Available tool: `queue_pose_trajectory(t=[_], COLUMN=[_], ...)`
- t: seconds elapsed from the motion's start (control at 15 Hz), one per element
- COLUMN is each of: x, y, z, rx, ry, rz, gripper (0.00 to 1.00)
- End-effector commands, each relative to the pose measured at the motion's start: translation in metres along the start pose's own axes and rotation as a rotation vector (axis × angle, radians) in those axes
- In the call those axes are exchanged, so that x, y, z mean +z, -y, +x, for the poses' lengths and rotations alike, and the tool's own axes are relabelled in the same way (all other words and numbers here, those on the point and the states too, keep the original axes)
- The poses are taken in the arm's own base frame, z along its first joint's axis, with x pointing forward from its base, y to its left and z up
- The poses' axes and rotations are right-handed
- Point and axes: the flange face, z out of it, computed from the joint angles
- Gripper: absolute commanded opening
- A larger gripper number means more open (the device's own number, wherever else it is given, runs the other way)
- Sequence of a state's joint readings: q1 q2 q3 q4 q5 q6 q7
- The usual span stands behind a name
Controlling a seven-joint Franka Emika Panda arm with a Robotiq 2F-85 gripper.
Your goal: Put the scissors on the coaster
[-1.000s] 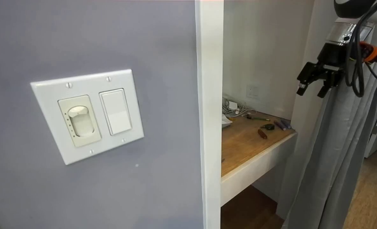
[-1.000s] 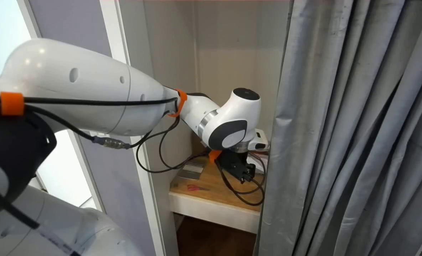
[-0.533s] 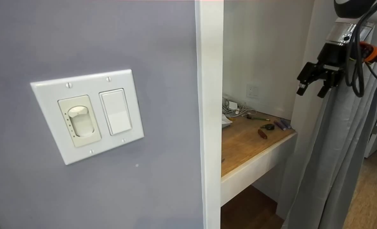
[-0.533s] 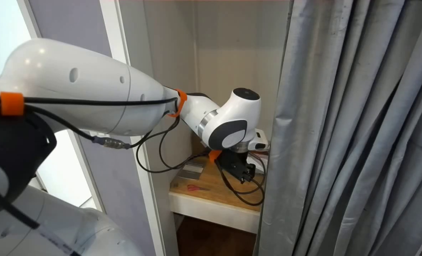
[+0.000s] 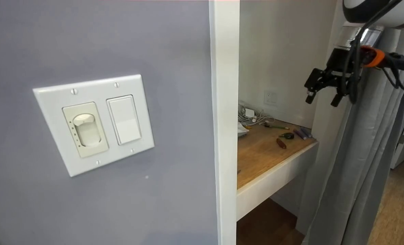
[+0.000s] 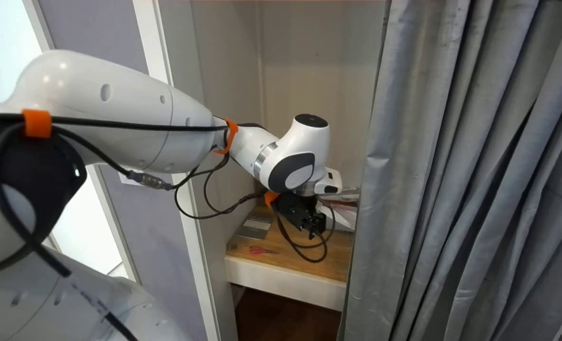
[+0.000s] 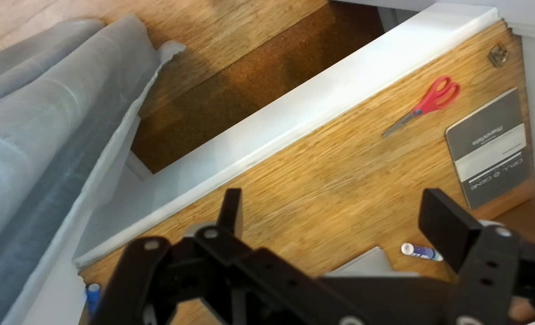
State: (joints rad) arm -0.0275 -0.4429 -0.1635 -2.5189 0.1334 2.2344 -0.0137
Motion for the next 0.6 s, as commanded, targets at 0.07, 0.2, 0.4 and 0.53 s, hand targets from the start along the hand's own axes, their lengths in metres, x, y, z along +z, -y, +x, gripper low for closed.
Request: queue_pose_trajectory(t=[0.07, 0.2, 0.4, 0.53], x=[0.037, 0.056, 0.093, 0.120], y=[0.065, 0.095, 0.138, 0.158], z=[0.015, 0.017, 0.020, 0.024], rx=[0.224, 0.324, 0.473, 0.576], ry=[0.034, 0.053, 0.097, 0.107], rz=[-0.068, -0.093, -0.128, -0.152], gripper=[1.00, 1.00, 1.00, 1.00])
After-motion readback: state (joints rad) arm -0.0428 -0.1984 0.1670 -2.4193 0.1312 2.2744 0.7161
